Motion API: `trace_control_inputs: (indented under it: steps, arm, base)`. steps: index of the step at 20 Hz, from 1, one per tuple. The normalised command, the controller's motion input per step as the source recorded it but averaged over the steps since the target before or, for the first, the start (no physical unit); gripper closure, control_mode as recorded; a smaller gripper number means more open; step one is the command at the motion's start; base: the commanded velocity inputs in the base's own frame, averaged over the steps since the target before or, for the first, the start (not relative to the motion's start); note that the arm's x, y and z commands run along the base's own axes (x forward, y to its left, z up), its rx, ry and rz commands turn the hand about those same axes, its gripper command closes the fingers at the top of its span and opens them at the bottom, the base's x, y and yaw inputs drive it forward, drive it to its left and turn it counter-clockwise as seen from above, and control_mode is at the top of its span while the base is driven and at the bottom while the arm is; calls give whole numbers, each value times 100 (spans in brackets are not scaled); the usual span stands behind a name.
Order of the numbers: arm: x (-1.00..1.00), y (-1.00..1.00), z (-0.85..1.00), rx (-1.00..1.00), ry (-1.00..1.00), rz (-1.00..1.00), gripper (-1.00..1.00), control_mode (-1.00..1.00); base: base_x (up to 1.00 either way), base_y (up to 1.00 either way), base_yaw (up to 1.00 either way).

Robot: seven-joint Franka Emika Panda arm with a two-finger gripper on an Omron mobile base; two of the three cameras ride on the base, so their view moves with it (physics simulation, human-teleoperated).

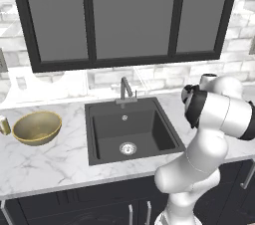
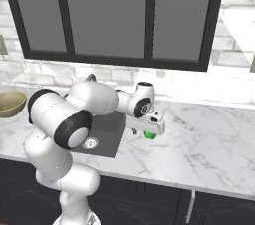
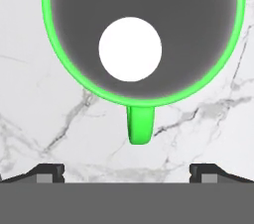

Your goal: Pick the mug and place it in the sink. Pick the bowl and place it in the open cabinet and then close the cabinet.

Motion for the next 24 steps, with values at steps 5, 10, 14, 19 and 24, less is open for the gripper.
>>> trace_control_inputs:
  steps: [5, 10, 14, 19, 24]
  arm:
    - [19, -15, 0, 0, 0, 1, -100, -100]
    - [18, -14, -1, 0, 0, 1, -100, -100]
    - [11, -8, -18, 1, 0, 1, -100, -100]
    - [15, -2, -19, 3, 0, 1, -100, -100]
    - [9, 0, -20, 3, 0, 0, -100, -100]
  base:
    - [0, 0, 0]
    - [0, 0, 0]
    - [0, 0, 0]
    - [0, 0, 0]
    - [0, 0, 0]
